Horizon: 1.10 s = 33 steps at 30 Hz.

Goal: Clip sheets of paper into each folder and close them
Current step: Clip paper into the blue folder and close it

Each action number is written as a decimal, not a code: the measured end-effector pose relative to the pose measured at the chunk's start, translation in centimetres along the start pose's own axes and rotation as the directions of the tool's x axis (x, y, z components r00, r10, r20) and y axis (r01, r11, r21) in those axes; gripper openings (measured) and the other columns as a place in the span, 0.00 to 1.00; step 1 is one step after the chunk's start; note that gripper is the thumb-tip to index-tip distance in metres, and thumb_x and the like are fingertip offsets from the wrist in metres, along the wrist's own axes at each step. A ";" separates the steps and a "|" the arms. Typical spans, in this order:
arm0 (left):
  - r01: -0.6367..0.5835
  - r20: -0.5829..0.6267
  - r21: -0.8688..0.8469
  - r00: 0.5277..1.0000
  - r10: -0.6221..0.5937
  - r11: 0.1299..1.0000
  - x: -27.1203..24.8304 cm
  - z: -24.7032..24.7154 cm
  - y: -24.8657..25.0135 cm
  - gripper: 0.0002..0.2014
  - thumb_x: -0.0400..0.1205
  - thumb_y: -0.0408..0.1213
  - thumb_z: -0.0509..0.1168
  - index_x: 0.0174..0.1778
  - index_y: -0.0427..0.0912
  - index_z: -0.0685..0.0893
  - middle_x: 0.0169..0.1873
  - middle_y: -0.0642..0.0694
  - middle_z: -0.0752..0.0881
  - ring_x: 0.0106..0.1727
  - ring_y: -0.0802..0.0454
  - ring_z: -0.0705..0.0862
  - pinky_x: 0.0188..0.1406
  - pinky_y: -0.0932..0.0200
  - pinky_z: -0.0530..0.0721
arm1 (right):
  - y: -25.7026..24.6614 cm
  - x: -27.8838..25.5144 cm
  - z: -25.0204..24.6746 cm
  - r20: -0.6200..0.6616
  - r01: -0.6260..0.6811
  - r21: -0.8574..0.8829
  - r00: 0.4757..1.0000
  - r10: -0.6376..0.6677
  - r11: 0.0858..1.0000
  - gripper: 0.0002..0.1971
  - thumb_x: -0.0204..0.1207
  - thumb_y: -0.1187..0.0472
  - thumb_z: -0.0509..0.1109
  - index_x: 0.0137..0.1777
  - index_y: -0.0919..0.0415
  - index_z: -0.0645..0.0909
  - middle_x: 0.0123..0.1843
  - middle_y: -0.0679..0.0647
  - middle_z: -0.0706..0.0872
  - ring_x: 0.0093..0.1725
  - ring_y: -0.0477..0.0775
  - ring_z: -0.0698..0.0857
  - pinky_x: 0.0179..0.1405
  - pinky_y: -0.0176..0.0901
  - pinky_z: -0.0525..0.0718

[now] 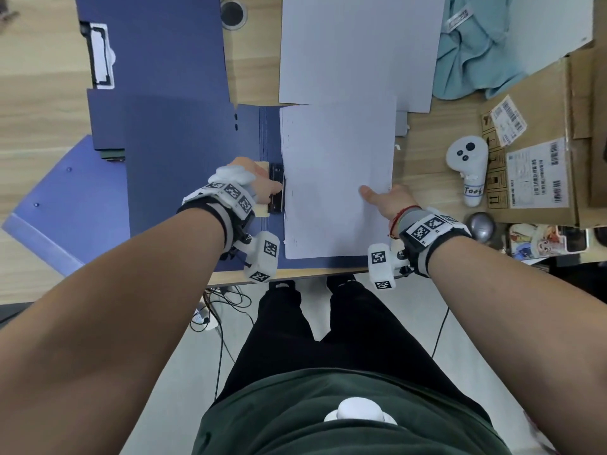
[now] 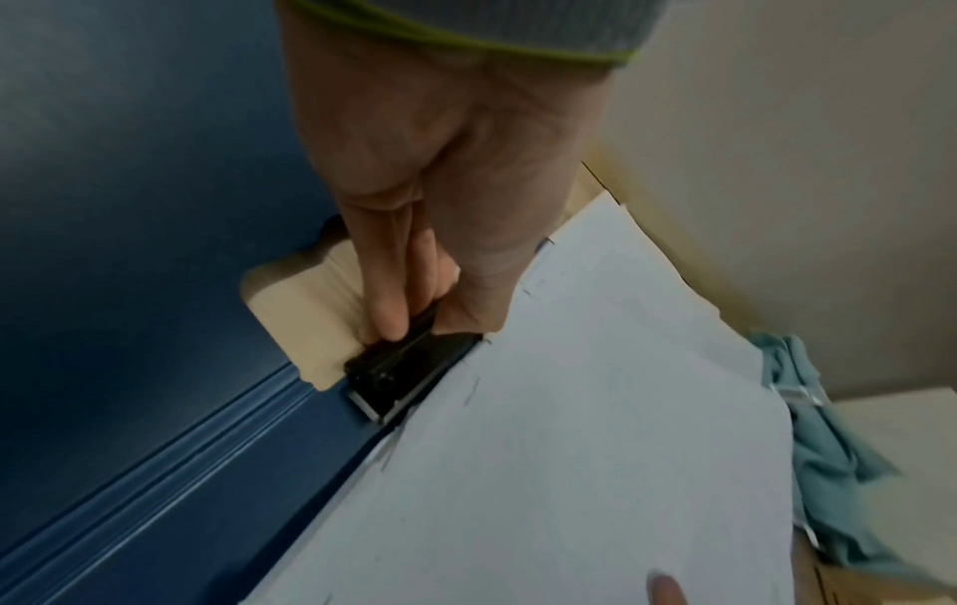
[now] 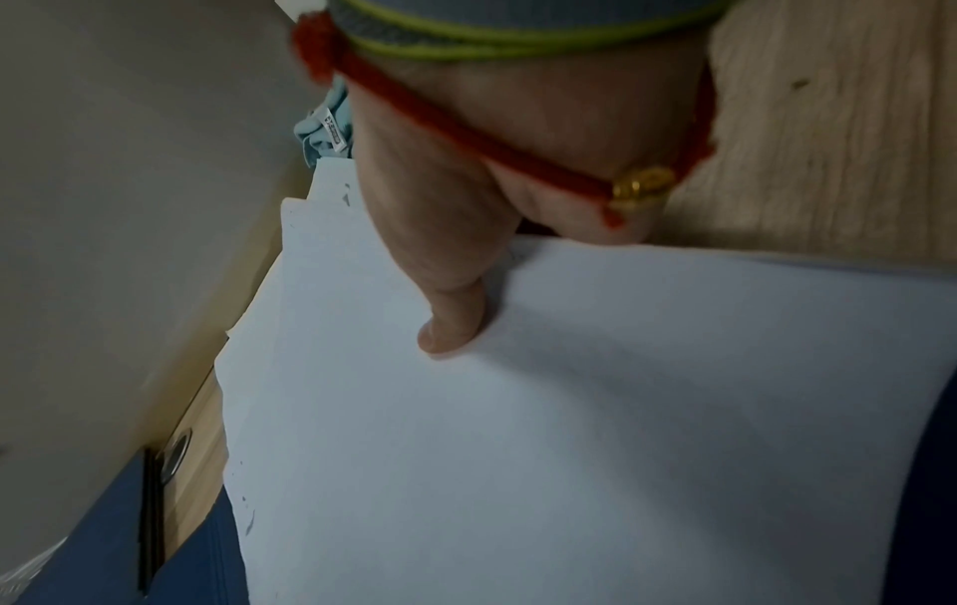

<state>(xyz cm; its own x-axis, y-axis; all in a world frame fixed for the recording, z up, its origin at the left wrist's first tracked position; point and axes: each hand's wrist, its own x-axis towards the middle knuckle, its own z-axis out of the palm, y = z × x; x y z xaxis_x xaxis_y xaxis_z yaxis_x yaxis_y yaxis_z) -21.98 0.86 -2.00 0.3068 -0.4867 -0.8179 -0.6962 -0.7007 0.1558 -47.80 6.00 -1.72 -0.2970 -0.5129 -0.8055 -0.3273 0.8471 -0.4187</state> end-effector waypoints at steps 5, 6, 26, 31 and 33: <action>-0.070 0.081 -0.303 0.992 0.099 0.950 0.5 0.3 -1.3 0.13 0.63 0.35 0.79 0.41 0.41 0.88 0.39 0.43 0.91 0.41 0.47 0.92 0.50 0.49 0.92 | 0.3 0.2 -0.1 0.025 -0.024 0.066 0.999 0.023 0.998 0.28 0.76 0.49 0.75 0.69 0.68 0.76 0.57 0.53 0.80 0.61 0.57 0.80 0.58 0.44 0.74; -0.097 0.081 -0.324 0.988 0.130 0.941 0.2 0.3 -1.3 0.09 0.70 0.32 0.77 0.43 0.40 0.85 0.41 0.42 0.89 0.42 0.46 0.91 0.49 0.51 0.92 | 0.3 0.2 -0.1 0.029 -0.025 0.072 0.999 0.023 0.997 0.28 0.76 0.49 0.75 0.69 0.67 0.77 0.57 0.54 0.81 0.63 0.58 0.81 0.58 0.43 0.74; 0.013 0.098 -0.475 0.994 0.038 0.880 0.9 0.9 -1.9 0.17 0.55 0.37 0.80 0.40 0.44 0.89 0.40 0.43 0.92 0.41 0.46 0.93 0.51 0.49 0.91 | 0.7 0.0 1.9 0.016 0.068 0.060 0.998 -0.069 0.996 0.30 0.78 0.52 0.74 0.72 0.72 0.73 0.60 0.56 0.79 0.61 0.53 0.78 0.57 0.38 0.72; 0.006 0.077 -0.459 0.996 0.033 0.888 1.7 1.3 -2.1 0.20 0.50 0.40 0.81 0.38 0.45 0.89 0.36 0.46 0.93 0.38 0.49 0.93 0.49 0.50 0.91 | 0.7 0.0 2.0 0.026 0.068 0.061 0.997 -0.069 0.996 0.36 0.78 0.51 0.74 0.77 0.73 0.67 0.76 0.63 0.75 0.74 0.59 0.75 0.59 0.37 0.69; 0.001 0.067 -0.438 0.997 0.032 0.899 2.8 1.7 -2.4 0.25 0.44 0.44 0.81 0.38 0.46 0.90 0.35 0.47 0.93 0.38 0.50 0.93 0.49 0.50 0.91 | 0.6 0.1 2.0 0.031 0.067 0.063 0.997 -0.070 0.996 0.38 0.77 0.50 0.75 0.78 0.72 0.66 0.76 0.61 0.75 0.74 0.57 0.74 0.61 0.37 0.69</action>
<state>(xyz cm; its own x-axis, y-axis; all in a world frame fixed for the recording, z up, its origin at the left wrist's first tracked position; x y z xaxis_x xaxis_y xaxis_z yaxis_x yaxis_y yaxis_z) -20.52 2.08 -5.57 0.2402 -0.4726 -0.8479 -0.3417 -0.8587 0.3819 -46.27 6.75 -2.90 -0.2455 -0.5659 -0.7870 -0.2896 0.8176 -0.4976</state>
